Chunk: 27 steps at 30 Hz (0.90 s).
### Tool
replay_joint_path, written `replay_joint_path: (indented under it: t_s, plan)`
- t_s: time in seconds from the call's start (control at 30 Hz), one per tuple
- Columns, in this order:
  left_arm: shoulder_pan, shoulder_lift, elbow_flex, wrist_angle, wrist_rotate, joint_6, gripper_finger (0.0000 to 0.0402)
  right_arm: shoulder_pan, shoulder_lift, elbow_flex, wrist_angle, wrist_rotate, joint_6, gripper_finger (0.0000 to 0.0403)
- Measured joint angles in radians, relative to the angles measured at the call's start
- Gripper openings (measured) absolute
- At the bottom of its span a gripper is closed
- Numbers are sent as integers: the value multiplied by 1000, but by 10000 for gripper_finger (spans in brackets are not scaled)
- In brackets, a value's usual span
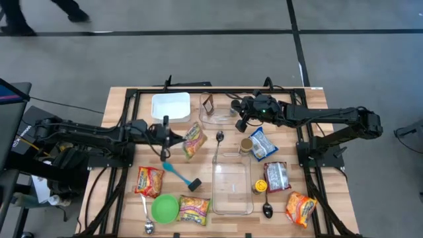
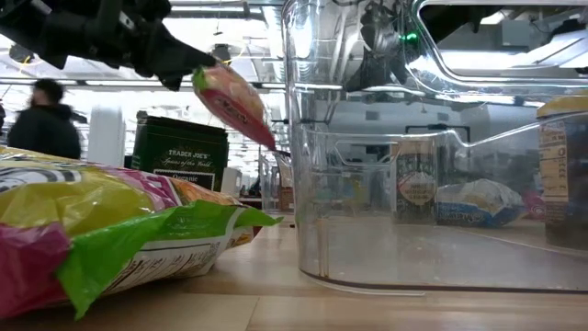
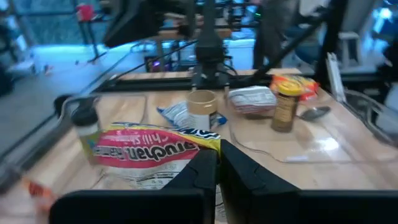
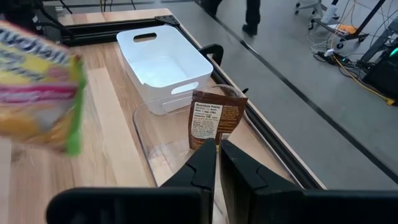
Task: Pick & Place Food Item
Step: Put the top green noodle pack into the bottom transparent bin
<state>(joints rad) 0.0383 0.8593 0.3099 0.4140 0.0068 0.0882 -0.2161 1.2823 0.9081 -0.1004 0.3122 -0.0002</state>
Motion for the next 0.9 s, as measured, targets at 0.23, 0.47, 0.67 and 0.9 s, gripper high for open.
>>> replay_joint_path:
  t_s: [0.23,0.47,0.67,0.9]
  plan:
    - [0,1,0,9,1,227,2,0,0,0,20,0,0,14]
    - [0,6,0,99,1,274,1,0,0,0,37,0,0,14]
    - [0,65,0,232,1,285,2,0,0,0,46,0,-4,14]
    - [0,206,0,366,81,455,1,-2,0,0,76,0,-120,14]
